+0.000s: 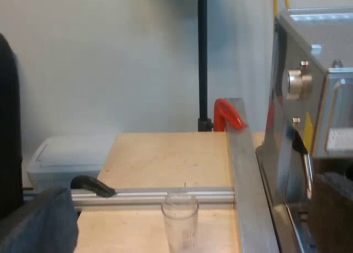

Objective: Place mug into machine

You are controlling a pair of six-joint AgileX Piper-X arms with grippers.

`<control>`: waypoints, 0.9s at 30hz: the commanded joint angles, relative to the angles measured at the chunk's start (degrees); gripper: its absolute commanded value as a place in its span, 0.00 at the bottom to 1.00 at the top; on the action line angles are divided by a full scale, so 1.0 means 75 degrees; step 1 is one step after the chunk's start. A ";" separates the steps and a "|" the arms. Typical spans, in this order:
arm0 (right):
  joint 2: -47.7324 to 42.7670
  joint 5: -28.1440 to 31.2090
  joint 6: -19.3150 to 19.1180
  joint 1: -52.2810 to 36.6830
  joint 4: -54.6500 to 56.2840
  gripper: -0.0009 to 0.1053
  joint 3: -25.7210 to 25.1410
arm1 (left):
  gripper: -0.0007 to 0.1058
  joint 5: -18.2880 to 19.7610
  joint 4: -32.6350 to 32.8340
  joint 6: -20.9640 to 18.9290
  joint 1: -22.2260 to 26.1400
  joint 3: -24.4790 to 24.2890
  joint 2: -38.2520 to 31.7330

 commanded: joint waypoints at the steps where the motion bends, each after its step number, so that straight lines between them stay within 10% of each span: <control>1: -0.0213 -0.0065 -0.0052 0.0010 -0.0096 0.60 0.0146 | 0.82 -0.0087 0.0976 0.0028 -0.0006 0.0285 -0.1142; 9: -0.1569 0.0110 0.0302 0.0010 0.1560 0.60 0.0657 | 0.82 -0.0077 0.2768 0.0110 -0.0006 0.0453 -0.1701; 27: -0.1572 -0.0582 -0.0183 0.0010 0.1153 0.60 0.1779 | 0.82 0.0398 0.0317 0.0131 -0.0006 0.1930 -0.1670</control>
